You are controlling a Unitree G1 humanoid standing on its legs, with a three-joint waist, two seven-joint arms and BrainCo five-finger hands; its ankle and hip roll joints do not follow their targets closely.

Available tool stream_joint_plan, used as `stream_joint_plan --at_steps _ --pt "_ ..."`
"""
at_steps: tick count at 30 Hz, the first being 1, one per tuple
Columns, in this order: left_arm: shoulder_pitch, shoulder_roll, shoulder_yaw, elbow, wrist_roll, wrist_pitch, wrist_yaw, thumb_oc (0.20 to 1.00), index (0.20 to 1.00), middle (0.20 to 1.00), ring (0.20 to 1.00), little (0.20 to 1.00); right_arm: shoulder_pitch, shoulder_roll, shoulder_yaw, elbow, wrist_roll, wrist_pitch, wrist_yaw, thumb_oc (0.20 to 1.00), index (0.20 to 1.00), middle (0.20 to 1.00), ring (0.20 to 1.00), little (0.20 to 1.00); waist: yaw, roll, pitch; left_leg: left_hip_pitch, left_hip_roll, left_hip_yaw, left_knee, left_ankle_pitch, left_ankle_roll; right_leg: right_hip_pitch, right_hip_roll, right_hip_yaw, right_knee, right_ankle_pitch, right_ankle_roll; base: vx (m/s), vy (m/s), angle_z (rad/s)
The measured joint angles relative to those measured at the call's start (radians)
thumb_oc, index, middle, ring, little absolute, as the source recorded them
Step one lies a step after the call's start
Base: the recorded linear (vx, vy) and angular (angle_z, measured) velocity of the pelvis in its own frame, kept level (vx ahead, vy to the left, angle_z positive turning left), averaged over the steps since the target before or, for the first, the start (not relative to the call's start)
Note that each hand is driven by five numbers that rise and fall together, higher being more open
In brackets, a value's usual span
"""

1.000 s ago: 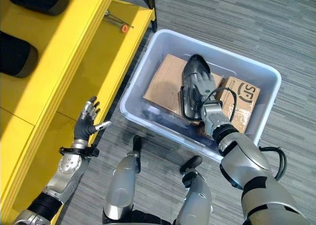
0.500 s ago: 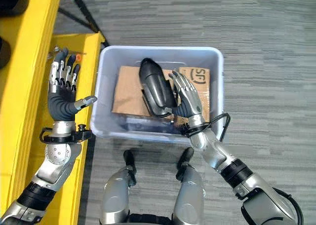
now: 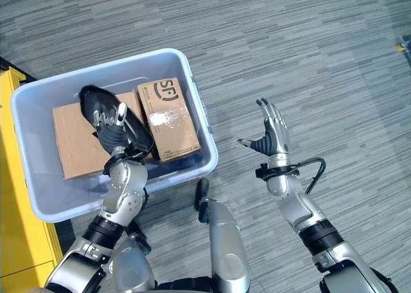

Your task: Move parts from the plastic box to the shelf.

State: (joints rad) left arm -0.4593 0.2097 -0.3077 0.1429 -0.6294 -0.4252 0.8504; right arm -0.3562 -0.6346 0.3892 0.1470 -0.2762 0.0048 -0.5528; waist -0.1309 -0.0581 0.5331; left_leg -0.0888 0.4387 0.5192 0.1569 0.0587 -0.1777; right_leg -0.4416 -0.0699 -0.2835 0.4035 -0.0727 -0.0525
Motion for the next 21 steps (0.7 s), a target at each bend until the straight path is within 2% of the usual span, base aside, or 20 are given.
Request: stream_joint_plan --at_steps 3,6,10,13,17,20,21 --pt "-0.006 -0.007 0.006 0.039 0.137 0.000 0.192 1.000 1.000 1.000 1.000 1.000 -0.005 0.000 0.013 0.021 0.001 0.017 -0.002 1.000 1.000 1.000 1.000 1.000 0.015 -0.002 0.001 -0.001 0.000 0.012 0.002 0.000 0.000 0.001 -0.002 -0.002 -0.003 0.000 0.000 0.00 -0.073 0.01" --pt "-0.004 -0.005 0.066 0.045 0.223 0.004 0.305 1.000 1.000 1.000 1.000 1.000 -0.018 0.000 0.013 0.023 0.000 0.024 -0.002 1.000 1.000 1.000 1.000 1.000 0.031 -0.004 0.003 -0.002 0.001 0.017 0.002 0.000 -0.001 0.000 -0.002 -0.001 -0.005 0.000 0.000 0.00 -0.056 0.01" --pt "-0.003 0.001 0.085 0.048 0.281 0.031 0.328 1.000 1.000 1.000 1.000 1.000 -0.030 0.000 0.016 0.023 -0.001 0.027 -0.001 1.000 1.000 1.000 1.000 1.000 0.039 -0.006 0.004 -0.014 0.007 0.018 0.009 -0.001 -0.002 -0.001 -0.002 -0.007 -0.009 0.000 0.000 -0.01 -0.051 0.05" --pt "-0.010 -0.001 0.079 0.105 0.294 0.087 0.270 1.000 1.000 1.000 1.000 1.000 -0.031 0.005 0.017 0.022 -0.002 0.033 0.001 1.000 1.000 1.000 1.000 1.000 0.036 -0.014 0.008 -0.021 0.014 0.020 0.023 -0.002 -0.003 -0.002 0.000 -0.009 -0.011 0.000 0.000 0.00 -0.012 0.01" --pt "-0.013 -0.010 0.083 0.157 0.300 0.095 0.349 1.000 1.000 1.000 1.000 1.000 -0.028 0.006 0.017 0.027 -0.002 0.033 0.002 1.000 1.000 1.000 1.000 1.000 0.028 -0.031 0.016 -0.034 0.019 0.020 0.039 -0.002 -0.003 -0.005 -0.001 -0.011 -0.011 0.000 0.000 -0.01 -0.018 0.01" --pt "-0.017 -0.008 0.110 0.158 0.306 0.101 0.357 1.000 1.000 1.000 1.000 1.000 -0.032 0.006 0.018 0.028 -0.002 0.033 0.002 1.000 1.000 1.000 1.000 1.000 0.031 -0.031 0.016 -0.035 0.022 0.021 0.040 -0.003 -0.004 -0.005 0.000 -0.013 -0.011 0.000 0.000 -0.02 -0.043 0.02" --pt "-0.024 -0.005 0.120 0.170 0.306 0.120 0.356 1.000 1.000 1.000 1.000 1.000 -0.037 0.006 0.020 0.029 -0.001 0.033 0.003 1.000 1.000 1.000 1.000 1.000 0.035 -0.032 0.017 -0.037 0.025 0.021 0.040 -0.004 -0.006 -0.005 0.000 -0.017 -0.011 0.000 0.000 -0.04 -0.044 0.07"
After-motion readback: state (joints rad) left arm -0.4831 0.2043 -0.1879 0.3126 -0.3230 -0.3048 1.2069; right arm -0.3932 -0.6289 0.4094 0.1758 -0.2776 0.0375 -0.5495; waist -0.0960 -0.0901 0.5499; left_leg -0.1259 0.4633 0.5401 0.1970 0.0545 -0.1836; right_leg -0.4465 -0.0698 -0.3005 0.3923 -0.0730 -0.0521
